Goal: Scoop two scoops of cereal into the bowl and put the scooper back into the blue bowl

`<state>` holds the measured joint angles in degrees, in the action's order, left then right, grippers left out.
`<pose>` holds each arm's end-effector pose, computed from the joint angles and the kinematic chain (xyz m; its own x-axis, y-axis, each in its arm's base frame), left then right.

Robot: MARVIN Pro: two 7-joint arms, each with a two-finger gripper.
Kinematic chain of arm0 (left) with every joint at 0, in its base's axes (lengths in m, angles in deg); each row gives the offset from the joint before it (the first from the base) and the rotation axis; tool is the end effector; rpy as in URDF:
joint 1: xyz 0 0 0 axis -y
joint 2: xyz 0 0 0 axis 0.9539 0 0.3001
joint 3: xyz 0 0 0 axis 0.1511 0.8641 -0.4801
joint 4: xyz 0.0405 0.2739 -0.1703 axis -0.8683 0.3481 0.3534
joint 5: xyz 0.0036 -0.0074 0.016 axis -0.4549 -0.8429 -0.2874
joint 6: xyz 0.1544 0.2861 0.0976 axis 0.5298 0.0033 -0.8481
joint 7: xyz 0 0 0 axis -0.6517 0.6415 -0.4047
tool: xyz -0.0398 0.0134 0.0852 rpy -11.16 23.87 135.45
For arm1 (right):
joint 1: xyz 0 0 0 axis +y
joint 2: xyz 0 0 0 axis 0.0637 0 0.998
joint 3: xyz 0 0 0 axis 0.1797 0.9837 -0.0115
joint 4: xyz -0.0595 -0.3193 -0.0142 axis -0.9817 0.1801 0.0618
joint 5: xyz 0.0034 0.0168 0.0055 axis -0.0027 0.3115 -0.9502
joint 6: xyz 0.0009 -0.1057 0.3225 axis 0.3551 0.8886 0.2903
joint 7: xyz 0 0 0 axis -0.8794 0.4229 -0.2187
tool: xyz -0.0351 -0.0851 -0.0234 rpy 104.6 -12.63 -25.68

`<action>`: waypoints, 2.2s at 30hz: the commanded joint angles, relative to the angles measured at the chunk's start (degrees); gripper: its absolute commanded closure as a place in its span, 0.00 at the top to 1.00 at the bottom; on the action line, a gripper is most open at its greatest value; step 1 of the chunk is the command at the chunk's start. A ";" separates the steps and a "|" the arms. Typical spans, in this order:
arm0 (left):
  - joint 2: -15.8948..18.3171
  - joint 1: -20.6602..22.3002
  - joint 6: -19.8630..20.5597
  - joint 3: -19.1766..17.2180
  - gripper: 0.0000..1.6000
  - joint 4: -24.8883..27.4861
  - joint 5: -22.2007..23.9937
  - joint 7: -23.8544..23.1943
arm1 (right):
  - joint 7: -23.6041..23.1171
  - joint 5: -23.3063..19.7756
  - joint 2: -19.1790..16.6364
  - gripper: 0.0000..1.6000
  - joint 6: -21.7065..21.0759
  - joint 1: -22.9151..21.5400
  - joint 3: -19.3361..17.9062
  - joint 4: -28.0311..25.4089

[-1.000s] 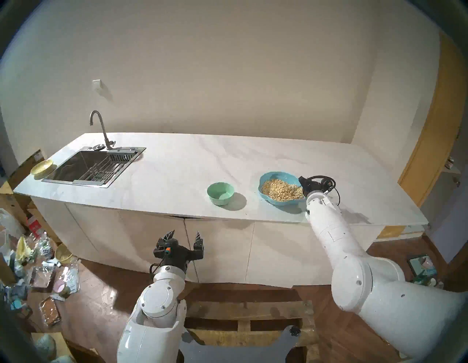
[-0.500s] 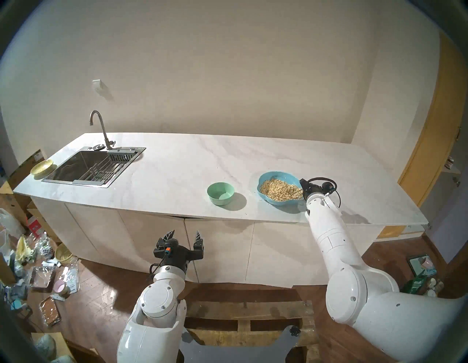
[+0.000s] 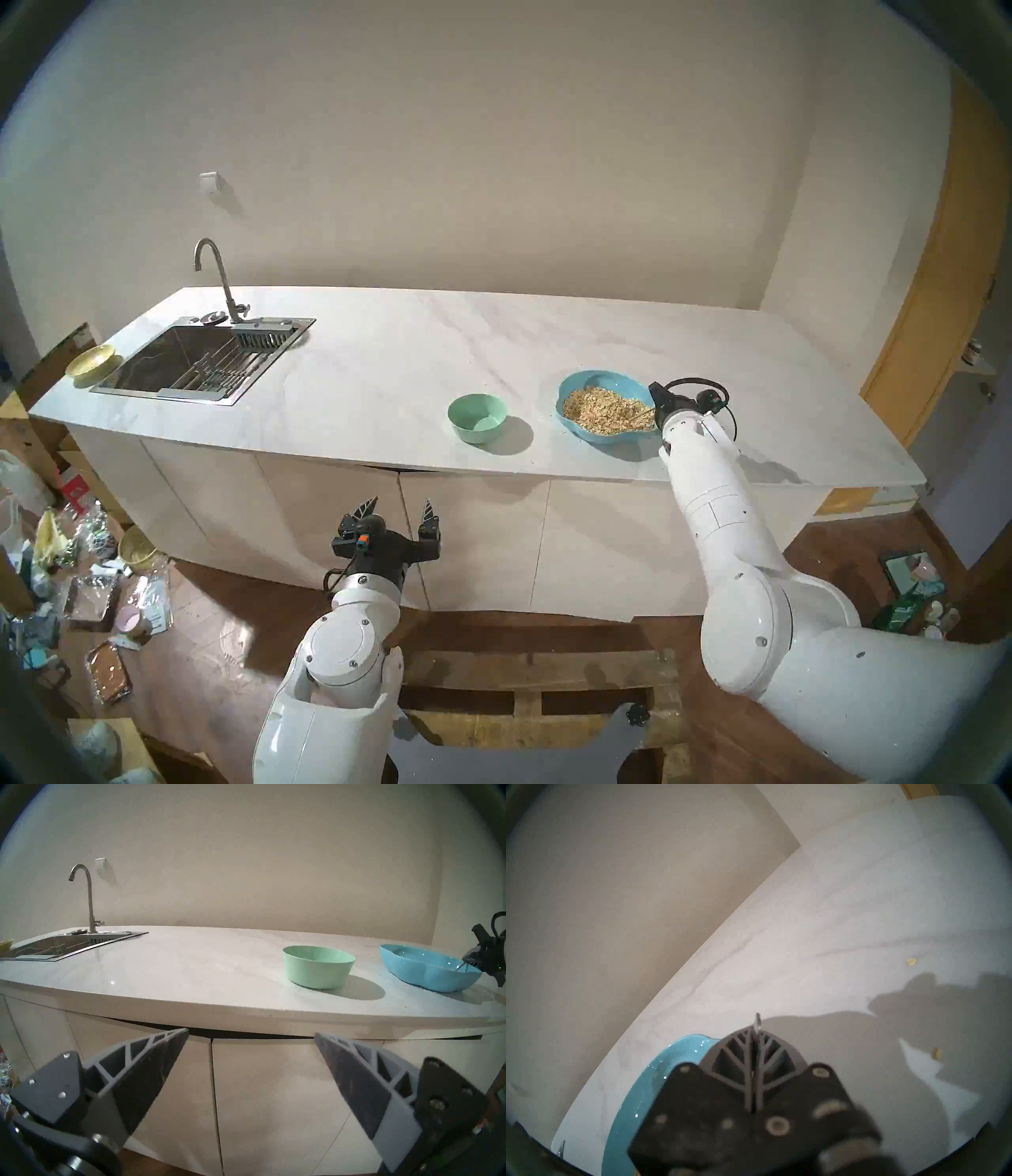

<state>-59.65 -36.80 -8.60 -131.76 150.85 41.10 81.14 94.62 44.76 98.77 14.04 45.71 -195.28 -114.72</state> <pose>0.3383 -0.0118 -0.3828 0.1050 0.0137 0.9944 0.0010 -0.9999 0.0137 0.6418 -0.0992 -0.3195 0.0435 -0.7171 0.6956 -0.3490 -0.6633 -0.6620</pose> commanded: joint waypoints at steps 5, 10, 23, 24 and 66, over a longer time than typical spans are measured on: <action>0.03 0.22 -0.32 0.14 1.00 1.44 0.09 -0.24 | 0.49 -0.36 0.17 0.00 -1.44 -1.85 0.37 -2.64; 0.03 0.23 -0.33 0.14 1.00 1.43 0.09 -0.23 | 1.02 -0.53 0.28 0.00 -2.06 -1.84 0.47 -3.80; 0.03 0.24 -0.34 0.14 1.00 1.41 0.09 -0.22 | 3.13 -1.72 0.00 0.00 -4.43 -3.57 -0.09 -3.81; 0.03 0.24 -0.34 0.14 1.00 1.41 0.09 -0.22 | 3.32 -1.85 -0.01 0.00 -4.61 -3.80 -0.17 -3.72; 0.03 0.23 -0.33 0.15 1.00 1.42 0.09 -0.22 | 8.47 -6.51 4.07 0.00 -7.68 -8.17 -1.67 -6.32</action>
<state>-59.65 -36.80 -8.60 -131.76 150.82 41.10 81.16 103.00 39.00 101.20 6.59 38.28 -196.94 -117.22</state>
